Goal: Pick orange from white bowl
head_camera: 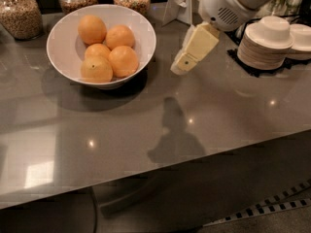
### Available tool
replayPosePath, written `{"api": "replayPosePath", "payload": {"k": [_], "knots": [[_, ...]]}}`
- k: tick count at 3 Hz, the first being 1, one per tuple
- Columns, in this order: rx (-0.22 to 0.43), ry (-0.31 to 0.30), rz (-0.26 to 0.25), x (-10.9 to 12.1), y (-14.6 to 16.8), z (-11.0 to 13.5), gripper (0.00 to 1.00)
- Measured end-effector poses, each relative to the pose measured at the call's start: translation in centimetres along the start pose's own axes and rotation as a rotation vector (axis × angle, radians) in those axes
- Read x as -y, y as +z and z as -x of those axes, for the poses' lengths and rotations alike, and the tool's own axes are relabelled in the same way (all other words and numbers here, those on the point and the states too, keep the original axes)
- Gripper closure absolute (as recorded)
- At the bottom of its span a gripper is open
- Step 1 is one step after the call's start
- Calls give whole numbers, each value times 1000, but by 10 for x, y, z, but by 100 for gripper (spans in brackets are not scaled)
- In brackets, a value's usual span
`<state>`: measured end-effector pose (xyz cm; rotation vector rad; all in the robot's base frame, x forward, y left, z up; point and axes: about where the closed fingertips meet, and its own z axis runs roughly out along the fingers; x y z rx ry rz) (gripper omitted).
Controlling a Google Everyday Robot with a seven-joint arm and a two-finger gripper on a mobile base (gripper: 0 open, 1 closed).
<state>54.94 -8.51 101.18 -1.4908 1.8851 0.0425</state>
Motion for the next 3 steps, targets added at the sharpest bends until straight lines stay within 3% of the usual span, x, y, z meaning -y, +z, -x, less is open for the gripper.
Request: {"api": "replayPosePath", "payload": {"k": [1,2,3], "knots": [[118,-53,34,17,32,76,0],[118,-53,34,17,32,76,0],[117,-36,-19,31,49,86,0]]}}
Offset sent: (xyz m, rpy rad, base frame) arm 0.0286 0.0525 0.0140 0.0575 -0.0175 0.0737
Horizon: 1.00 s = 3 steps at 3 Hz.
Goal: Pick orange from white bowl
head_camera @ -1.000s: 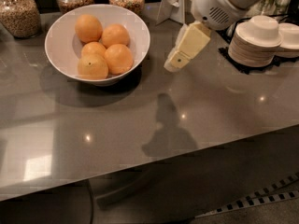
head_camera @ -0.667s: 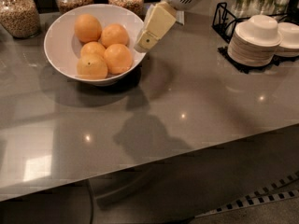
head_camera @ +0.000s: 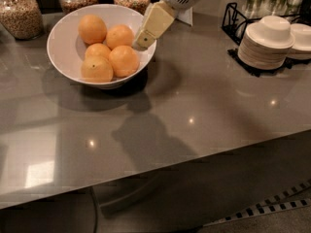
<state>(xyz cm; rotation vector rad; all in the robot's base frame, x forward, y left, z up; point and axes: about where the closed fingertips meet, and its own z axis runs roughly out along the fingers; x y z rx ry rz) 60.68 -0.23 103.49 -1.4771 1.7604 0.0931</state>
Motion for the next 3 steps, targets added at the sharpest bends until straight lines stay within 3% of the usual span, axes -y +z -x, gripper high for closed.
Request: {"api": "replayPosePath", "payload": {"k": [1,2,3], "knots": [[26,20,-69,25,37,17,0],[70,38,-103,50,85,41,2],[95,46,-101,60,113,57,2]]}}
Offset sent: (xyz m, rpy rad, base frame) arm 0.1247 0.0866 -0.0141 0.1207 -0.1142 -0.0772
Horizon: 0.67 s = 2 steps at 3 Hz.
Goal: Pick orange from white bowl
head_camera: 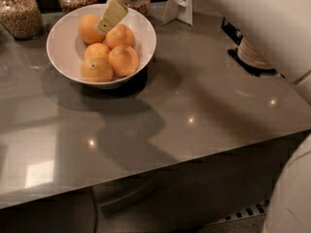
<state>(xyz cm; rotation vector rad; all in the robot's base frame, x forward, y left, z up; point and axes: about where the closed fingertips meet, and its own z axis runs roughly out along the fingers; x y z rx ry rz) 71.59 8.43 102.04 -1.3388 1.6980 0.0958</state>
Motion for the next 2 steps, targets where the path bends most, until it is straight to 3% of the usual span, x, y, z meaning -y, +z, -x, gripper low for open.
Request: {"api": "replayPosePath", "payload": {"k": [2], "knots": [[29,56,44,1,57,20,40]]}}
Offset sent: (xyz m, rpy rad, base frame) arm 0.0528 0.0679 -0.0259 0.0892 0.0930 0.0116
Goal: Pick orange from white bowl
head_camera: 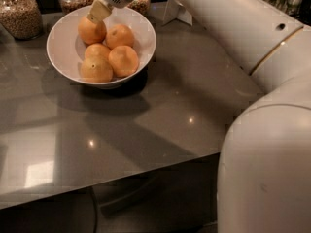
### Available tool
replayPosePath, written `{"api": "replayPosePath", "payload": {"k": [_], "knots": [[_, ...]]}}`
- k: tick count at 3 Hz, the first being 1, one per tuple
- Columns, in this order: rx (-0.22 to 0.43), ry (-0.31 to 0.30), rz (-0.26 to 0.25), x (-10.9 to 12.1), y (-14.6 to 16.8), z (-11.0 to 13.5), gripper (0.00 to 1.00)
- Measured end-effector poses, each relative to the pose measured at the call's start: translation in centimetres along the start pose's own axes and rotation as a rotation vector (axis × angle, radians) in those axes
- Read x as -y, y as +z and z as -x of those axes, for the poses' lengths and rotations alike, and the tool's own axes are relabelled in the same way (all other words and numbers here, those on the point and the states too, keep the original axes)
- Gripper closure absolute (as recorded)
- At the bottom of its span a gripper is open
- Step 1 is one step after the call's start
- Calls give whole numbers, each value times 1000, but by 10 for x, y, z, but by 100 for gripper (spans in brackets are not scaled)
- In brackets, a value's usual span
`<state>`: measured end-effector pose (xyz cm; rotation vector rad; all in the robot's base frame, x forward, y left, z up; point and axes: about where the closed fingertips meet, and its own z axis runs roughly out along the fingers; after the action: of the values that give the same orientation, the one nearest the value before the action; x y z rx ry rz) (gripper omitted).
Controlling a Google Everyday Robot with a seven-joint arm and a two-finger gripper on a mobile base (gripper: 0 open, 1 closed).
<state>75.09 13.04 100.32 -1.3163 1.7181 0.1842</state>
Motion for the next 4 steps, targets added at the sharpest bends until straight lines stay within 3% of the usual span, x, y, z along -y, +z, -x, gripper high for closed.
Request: {"api": "replayPosePath", "payload": {"k": [2,4], "knots": [[6,62,72,-13,33,10,46],[-10,124,124,-26,49,13,36]]}}
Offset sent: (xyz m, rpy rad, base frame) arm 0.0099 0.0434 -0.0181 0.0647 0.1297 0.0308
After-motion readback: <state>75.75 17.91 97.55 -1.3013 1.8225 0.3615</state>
